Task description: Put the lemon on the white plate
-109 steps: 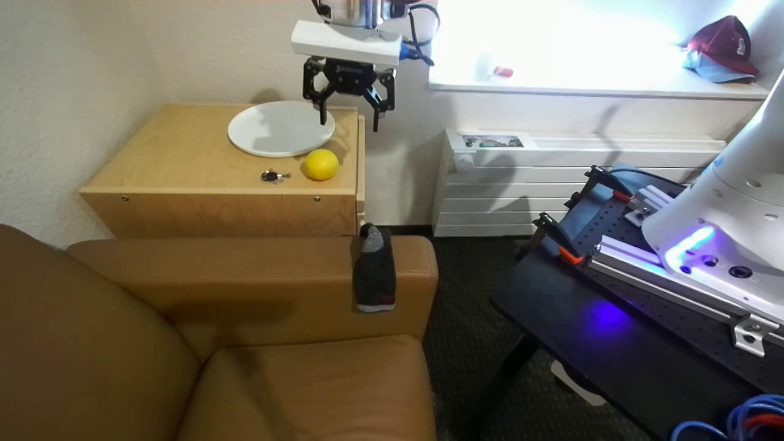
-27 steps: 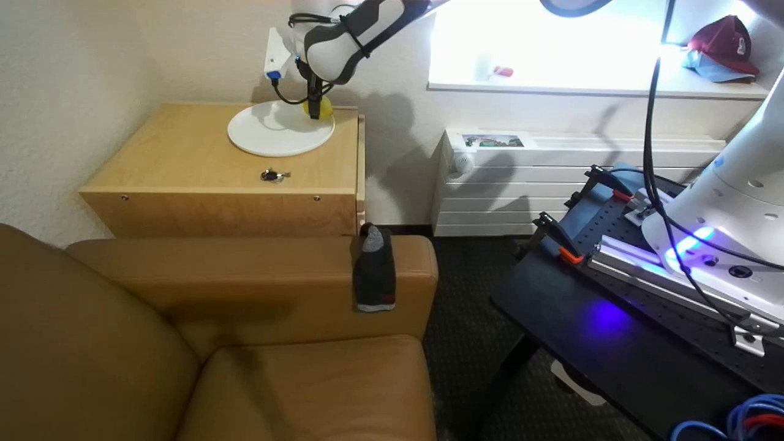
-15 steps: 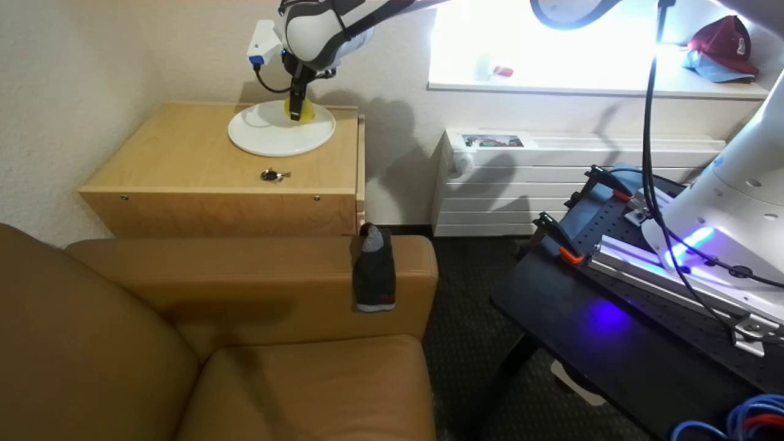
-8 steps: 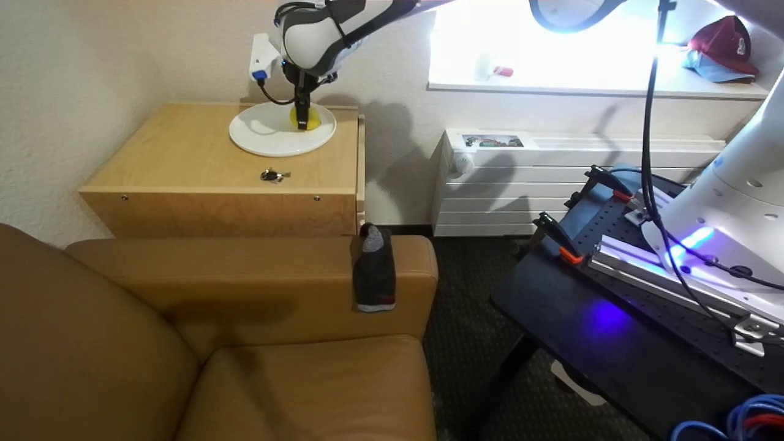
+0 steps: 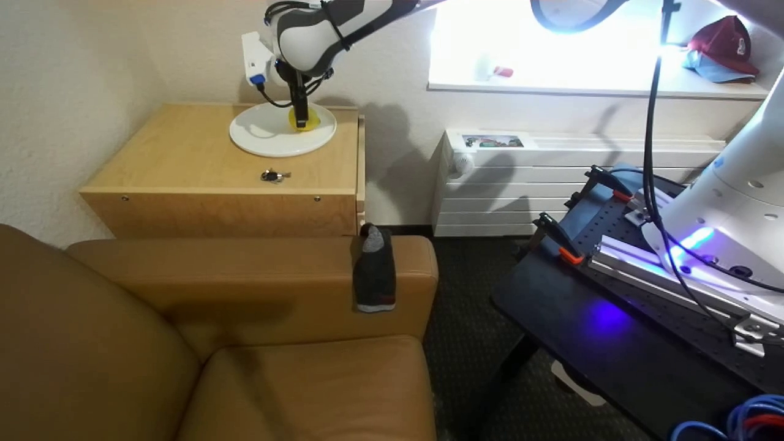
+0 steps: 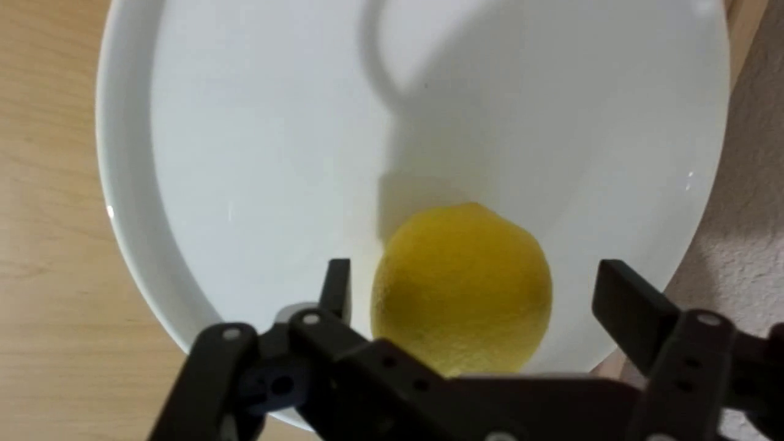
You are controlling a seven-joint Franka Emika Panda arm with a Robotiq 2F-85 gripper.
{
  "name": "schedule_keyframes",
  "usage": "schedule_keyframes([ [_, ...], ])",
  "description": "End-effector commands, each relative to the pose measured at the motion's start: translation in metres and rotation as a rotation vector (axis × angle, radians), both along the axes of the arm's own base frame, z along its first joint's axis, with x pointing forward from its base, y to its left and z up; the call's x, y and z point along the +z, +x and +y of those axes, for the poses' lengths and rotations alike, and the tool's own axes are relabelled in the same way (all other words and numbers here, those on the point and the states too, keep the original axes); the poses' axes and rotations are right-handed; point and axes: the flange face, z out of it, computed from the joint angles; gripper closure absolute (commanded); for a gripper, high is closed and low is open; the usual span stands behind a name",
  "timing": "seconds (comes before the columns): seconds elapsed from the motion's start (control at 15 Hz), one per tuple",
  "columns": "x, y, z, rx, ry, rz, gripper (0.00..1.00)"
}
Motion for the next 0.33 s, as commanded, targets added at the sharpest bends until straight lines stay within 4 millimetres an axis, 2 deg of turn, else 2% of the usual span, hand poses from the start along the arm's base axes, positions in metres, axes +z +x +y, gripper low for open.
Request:
schedule_keyframes([
  [0.0,0.059,-0.002,0.004,0.078,-0.029,0.046,0.00],
  [0.2,0.126,-0.006,0.011,0.240,-0.020,0.012,0.00],
  [0.27,0.145,-0.005,0.004,0.303,-0.008,-0.010,0.00],
])
